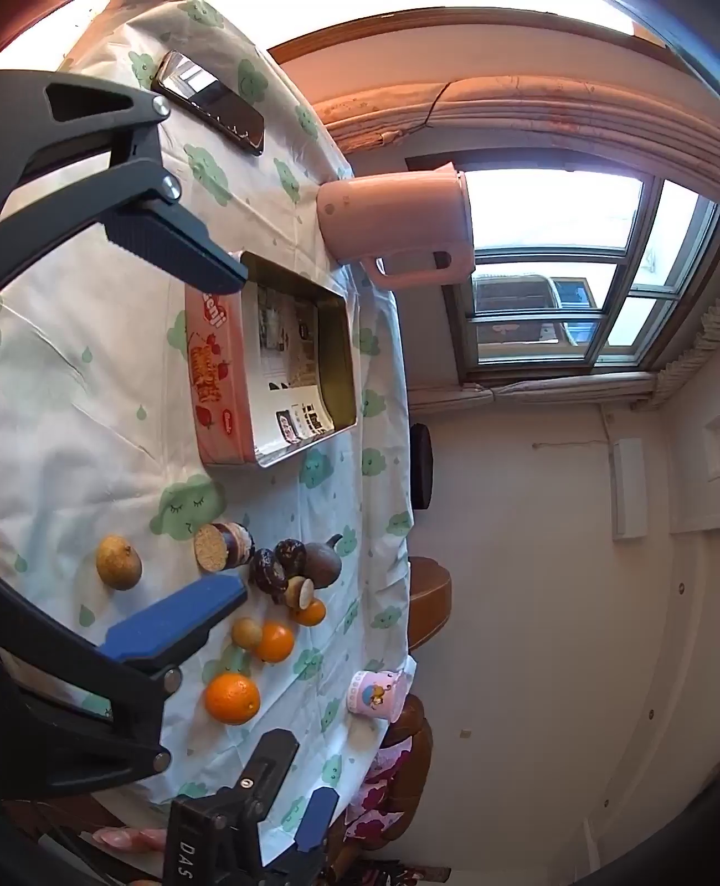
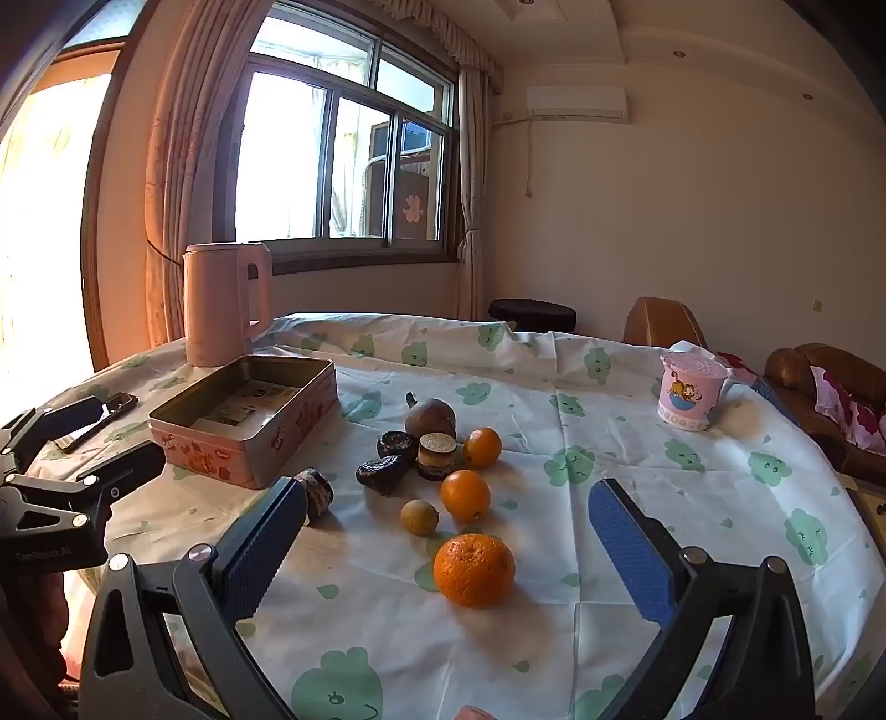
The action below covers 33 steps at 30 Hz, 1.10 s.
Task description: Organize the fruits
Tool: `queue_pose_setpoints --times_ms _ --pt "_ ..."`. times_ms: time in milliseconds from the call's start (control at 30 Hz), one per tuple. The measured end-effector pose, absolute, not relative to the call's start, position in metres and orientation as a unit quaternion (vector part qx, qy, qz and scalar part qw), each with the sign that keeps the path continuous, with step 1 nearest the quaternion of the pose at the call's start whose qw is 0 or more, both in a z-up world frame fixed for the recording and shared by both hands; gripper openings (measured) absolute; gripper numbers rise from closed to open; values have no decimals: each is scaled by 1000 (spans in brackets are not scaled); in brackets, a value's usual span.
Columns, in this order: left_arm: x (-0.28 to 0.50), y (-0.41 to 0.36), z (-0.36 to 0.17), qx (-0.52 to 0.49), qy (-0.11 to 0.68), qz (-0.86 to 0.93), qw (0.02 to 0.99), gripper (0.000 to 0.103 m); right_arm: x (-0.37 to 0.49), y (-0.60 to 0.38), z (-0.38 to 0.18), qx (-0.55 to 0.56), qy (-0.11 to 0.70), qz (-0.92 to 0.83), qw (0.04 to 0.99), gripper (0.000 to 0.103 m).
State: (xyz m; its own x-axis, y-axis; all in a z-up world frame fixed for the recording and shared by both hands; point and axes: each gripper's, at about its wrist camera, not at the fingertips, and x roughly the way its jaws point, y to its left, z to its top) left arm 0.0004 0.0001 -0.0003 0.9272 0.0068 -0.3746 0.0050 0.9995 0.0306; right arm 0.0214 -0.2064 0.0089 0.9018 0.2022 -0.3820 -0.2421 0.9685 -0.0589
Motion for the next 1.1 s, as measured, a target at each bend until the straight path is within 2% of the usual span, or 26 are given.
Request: queue_pose_setpoints --times_ms 1100 --pt "5 6 -7 2 208 9 978 103 21 -201 1 -51 199 120 971 102"
